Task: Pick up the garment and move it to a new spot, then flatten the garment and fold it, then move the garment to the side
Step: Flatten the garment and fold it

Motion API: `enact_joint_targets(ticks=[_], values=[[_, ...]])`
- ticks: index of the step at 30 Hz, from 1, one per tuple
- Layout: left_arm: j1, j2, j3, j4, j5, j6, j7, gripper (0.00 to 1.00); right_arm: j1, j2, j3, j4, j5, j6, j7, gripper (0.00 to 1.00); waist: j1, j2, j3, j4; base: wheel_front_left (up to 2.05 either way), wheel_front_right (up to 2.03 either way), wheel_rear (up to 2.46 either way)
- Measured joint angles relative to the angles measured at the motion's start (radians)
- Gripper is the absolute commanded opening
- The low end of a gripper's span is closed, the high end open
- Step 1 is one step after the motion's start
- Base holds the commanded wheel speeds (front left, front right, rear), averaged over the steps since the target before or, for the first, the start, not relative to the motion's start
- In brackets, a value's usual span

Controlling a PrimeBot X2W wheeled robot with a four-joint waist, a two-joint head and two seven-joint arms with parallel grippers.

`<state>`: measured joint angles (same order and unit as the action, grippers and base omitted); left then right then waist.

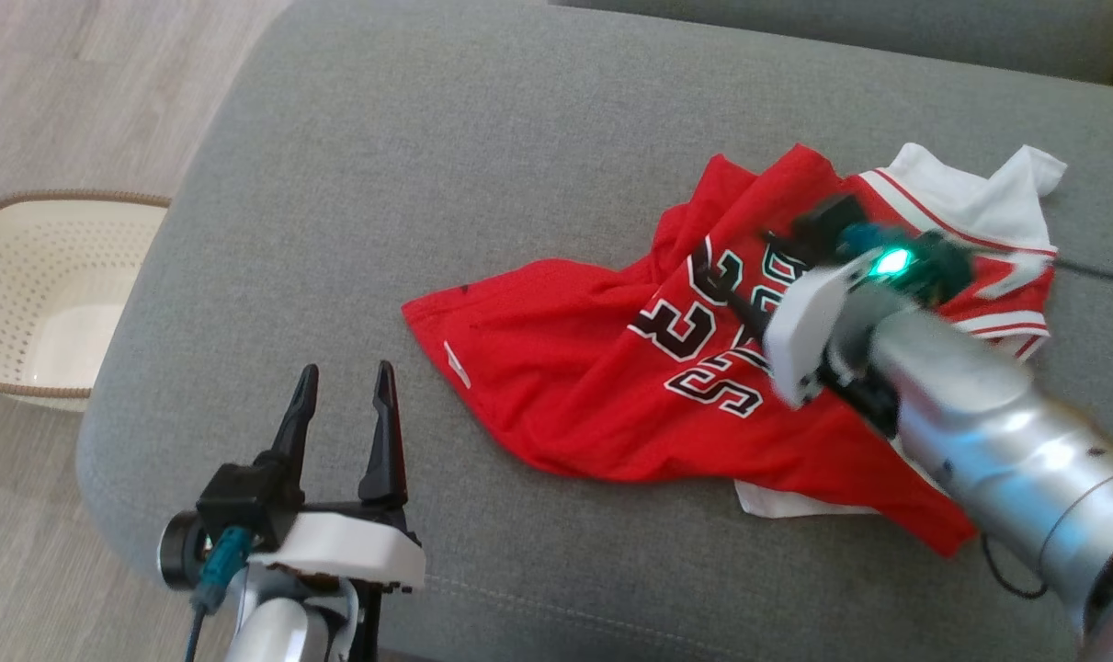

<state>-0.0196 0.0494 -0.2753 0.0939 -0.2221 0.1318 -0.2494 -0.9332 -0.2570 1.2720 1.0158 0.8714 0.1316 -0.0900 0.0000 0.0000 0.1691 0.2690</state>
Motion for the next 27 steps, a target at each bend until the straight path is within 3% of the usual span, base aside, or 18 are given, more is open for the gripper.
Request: enact_joint_targets(ticks=[27], values=[[-0.03,0.0,-0.018,-0.003,-0.011,0.002,0.0,1.0,-0.049,0.047,-0.042,0.207,0.077,0.0,0.126,1.0,0.0,0.0,0.079,0.117,0.0,0.0,0.0]])
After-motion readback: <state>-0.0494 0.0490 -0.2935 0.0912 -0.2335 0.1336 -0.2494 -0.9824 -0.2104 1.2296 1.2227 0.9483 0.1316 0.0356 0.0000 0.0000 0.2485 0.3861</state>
